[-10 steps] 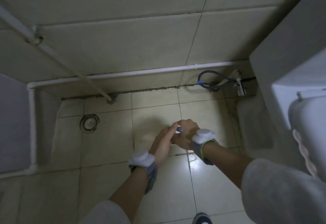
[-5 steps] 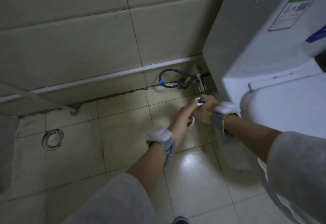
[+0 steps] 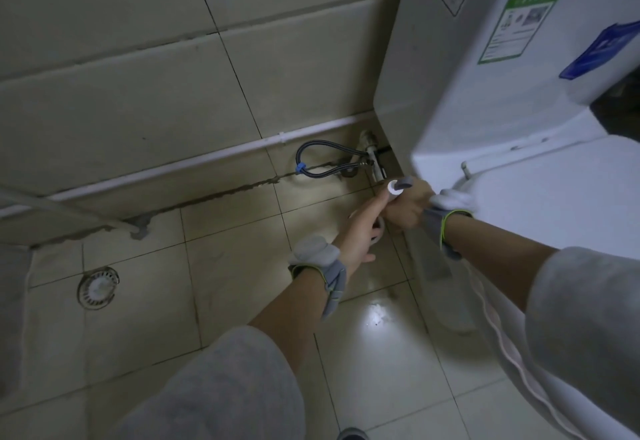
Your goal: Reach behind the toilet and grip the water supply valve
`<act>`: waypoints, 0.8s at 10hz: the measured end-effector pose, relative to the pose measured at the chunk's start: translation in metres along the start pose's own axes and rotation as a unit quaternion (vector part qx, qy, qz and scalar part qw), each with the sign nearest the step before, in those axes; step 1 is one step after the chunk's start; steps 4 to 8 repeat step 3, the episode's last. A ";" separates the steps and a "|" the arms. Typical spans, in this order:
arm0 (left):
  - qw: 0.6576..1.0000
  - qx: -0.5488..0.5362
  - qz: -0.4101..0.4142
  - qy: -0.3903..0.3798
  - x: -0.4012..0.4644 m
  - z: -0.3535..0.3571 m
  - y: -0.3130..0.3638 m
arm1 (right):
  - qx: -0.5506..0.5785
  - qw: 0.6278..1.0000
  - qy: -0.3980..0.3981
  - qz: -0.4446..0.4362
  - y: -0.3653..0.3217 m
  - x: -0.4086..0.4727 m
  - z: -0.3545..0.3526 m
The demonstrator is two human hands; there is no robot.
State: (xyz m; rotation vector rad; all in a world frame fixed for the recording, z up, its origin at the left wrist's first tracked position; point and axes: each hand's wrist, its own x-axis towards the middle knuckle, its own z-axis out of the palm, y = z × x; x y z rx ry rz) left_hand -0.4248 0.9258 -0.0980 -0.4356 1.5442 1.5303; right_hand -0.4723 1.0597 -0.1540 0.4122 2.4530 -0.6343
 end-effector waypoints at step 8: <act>1.000 0.006 0.004 0.004 -0.049 -0.031 0.010 | 0.113 0.989 0.023 0.088 -0.016 -0.053 -0.003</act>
